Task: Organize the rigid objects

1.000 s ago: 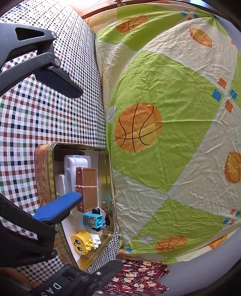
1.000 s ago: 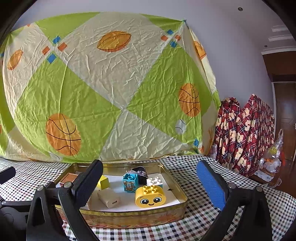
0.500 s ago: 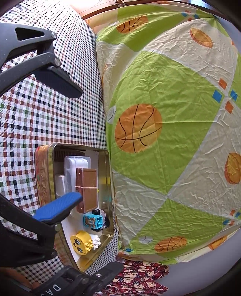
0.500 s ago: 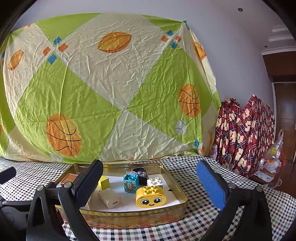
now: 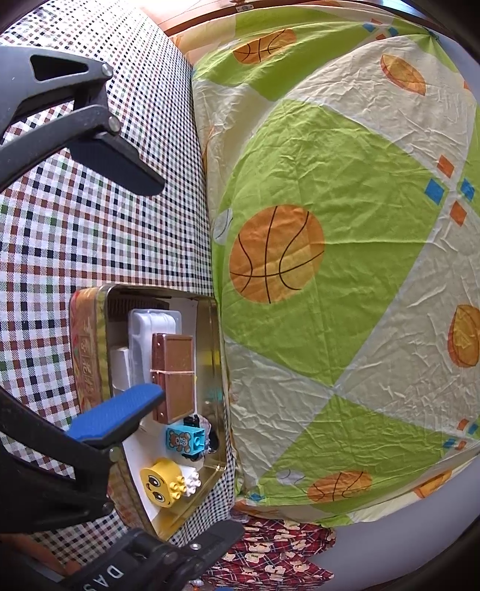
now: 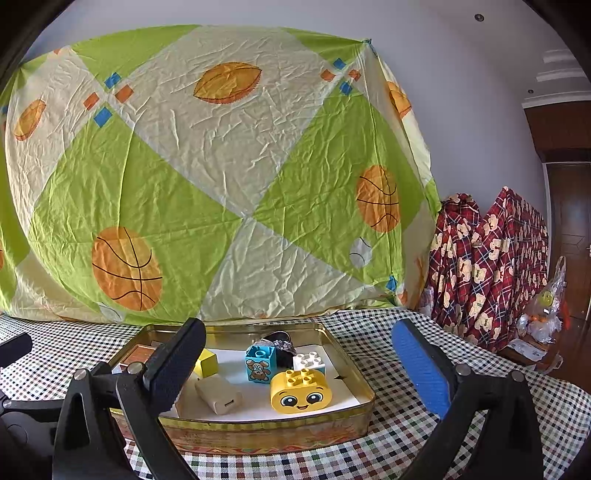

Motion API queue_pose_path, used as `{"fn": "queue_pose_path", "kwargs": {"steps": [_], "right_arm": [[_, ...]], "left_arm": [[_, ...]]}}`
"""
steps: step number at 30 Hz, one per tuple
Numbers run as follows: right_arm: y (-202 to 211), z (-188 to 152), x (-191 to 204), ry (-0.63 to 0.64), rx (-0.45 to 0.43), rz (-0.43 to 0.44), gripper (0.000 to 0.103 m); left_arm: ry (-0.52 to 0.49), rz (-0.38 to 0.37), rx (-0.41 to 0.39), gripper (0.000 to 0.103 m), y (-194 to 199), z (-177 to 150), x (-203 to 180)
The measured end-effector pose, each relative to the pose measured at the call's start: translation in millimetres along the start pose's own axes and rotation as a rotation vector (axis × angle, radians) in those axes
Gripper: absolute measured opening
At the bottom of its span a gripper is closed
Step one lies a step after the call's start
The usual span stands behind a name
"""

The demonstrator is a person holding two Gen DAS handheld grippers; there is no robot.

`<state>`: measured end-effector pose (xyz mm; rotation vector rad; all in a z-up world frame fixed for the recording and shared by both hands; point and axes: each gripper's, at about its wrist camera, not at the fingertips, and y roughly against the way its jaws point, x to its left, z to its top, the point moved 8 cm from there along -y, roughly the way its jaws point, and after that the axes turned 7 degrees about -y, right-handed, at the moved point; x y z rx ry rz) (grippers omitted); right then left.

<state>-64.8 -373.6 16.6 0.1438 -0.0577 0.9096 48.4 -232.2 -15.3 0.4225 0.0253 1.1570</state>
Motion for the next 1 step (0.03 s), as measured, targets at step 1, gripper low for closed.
{"fn": "queue_pose_path", "kwargs": {"steps": [1], "right_arm": [[-1.3, -0.6, 0.0, -0.001, 0.006, -0.003, 0.102]], "left_arm": [[0.001, 0.003, 0.003, 0.103, -0.5, -0.3, -0.1]]}}
